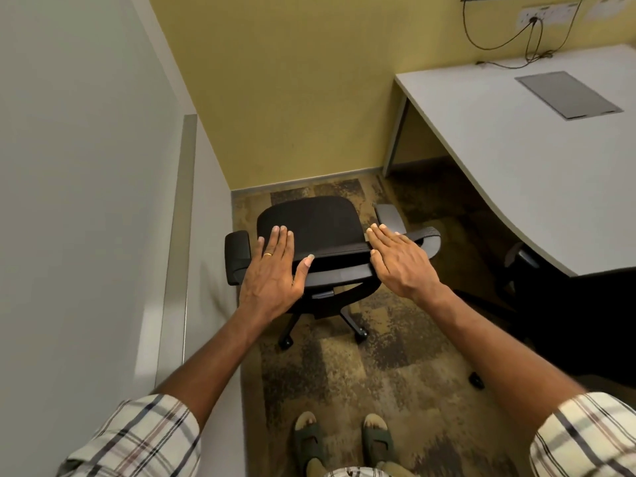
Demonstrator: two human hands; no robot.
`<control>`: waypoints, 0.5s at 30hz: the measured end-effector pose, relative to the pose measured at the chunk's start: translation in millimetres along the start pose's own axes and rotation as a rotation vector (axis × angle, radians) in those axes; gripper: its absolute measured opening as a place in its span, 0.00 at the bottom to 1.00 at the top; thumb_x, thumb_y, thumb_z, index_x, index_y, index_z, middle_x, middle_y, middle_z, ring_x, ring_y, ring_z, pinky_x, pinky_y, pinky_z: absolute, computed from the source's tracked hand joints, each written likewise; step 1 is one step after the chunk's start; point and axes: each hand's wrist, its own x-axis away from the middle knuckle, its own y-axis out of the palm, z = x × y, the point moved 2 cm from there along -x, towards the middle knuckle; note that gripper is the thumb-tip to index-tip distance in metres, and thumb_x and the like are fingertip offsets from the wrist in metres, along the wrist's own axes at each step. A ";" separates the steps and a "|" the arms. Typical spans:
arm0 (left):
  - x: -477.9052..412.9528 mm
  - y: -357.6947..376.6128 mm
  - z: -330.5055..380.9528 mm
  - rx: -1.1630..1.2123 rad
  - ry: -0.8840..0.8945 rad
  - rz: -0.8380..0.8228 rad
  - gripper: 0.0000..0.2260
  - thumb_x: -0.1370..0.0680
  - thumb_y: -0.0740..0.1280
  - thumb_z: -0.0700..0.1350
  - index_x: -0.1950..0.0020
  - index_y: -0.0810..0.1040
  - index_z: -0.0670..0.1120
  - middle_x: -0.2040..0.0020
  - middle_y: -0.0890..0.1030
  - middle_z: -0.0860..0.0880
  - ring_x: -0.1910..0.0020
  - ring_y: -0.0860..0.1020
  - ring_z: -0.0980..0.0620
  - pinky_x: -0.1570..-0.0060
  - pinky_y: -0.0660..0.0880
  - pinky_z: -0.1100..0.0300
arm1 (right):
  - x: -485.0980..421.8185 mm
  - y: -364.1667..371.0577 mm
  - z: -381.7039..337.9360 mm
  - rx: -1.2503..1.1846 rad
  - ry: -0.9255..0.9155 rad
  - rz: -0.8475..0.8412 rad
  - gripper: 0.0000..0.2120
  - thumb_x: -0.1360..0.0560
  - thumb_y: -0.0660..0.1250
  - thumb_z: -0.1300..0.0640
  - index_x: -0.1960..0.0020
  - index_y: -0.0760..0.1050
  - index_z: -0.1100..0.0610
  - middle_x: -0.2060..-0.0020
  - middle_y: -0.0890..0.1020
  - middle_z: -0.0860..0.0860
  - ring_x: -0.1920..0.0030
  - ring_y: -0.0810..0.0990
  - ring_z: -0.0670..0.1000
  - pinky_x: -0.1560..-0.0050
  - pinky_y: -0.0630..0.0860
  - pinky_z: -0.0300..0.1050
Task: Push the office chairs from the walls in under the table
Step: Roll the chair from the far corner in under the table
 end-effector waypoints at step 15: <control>56.8 -5.3 -39.7 0.021 0.106 0.022 0.36 0.16 0.39 0.66 0.14 0.48 0.45 0.14 0.47 0.48 0.16 0.41 0.52 0.17 0.43 0.47 | 77.0 31.6 -73.0 -0.069 0.129 0.122 0.31 0.16 0.36 0.44 0.17 0.42 0.57 0.17 0.43 0.52 0.18 0.38 0.47 0.17 0.42 0.52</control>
